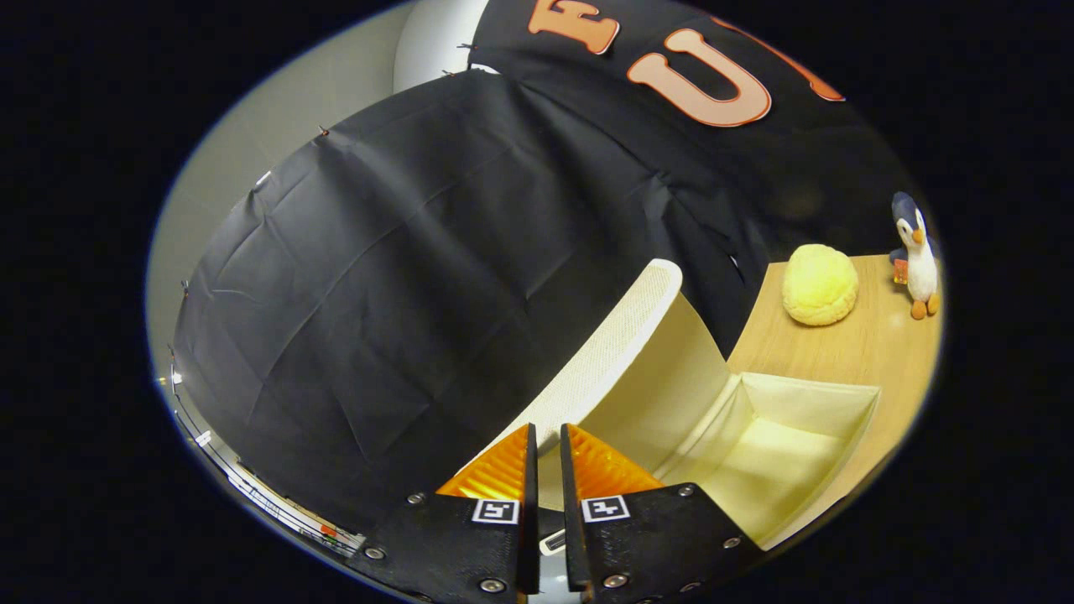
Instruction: Open the storage box then place both shoes into the box .Put the left shoe in first, then the right shoe, with the right side of both shoes facing outward in a uniform manner.
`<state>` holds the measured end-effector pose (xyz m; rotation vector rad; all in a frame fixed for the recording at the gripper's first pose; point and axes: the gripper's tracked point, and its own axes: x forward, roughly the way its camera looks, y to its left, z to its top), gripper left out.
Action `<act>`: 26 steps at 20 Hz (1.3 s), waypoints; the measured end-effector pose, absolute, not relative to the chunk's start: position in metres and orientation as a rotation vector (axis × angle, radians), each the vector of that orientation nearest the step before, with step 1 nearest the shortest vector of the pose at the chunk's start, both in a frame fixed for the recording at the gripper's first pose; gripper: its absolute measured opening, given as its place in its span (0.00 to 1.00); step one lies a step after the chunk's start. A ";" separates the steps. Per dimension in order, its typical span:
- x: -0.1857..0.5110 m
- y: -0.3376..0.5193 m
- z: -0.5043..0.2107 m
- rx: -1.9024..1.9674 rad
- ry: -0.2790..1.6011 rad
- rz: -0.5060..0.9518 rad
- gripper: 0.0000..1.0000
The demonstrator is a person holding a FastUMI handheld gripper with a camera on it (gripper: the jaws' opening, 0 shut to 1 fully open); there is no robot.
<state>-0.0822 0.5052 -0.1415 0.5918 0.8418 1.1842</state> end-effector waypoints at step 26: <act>-0.072 0.292 -0.274 0.146 0.793 0.738 0.96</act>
